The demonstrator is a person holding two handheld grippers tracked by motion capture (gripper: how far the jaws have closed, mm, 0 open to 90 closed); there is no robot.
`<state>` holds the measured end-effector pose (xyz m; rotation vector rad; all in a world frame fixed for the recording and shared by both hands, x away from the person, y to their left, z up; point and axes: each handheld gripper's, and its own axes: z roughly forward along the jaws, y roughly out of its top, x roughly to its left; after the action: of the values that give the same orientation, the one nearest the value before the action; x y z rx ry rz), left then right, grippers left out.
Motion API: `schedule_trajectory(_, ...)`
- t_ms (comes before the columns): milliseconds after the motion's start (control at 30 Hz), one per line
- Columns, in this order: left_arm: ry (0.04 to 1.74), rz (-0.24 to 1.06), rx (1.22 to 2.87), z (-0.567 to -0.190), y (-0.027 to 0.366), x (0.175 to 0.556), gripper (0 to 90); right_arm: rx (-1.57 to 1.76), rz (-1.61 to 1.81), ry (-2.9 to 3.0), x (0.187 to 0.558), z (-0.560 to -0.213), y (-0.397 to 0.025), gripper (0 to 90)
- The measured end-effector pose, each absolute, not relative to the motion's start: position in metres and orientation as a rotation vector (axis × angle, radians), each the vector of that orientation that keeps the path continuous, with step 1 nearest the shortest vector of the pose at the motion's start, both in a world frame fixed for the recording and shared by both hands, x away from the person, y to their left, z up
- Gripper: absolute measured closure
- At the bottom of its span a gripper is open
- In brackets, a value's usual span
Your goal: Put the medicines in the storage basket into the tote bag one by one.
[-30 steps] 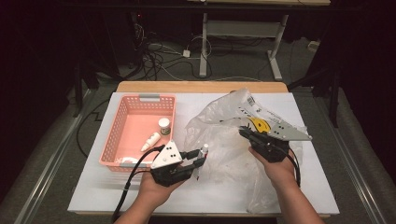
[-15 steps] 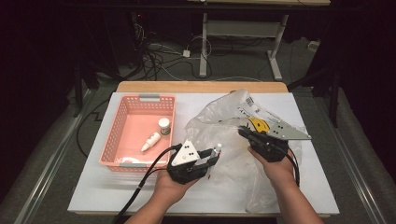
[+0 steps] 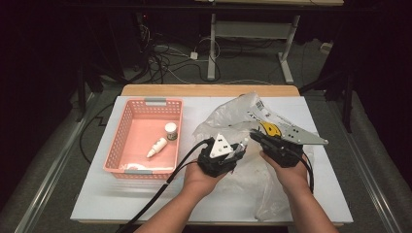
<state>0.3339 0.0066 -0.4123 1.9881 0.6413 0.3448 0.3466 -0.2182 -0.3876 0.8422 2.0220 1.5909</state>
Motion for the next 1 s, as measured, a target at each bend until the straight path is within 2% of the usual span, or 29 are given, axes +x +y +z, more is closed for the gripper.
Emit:
schedule_trajectory(433,0.709,0.359,2.013,-0.447,-0.015,0.360,67.4,0.845,1.620,1.982,0.347,-0.382,-0.224,90.0)
schedule_trajectory(1000,0.755,0.350,2.043,-0.465,-0.050,0.392,67.1,0.854,1.645,1.950,0.347,-0.376,-0.230,90.0)
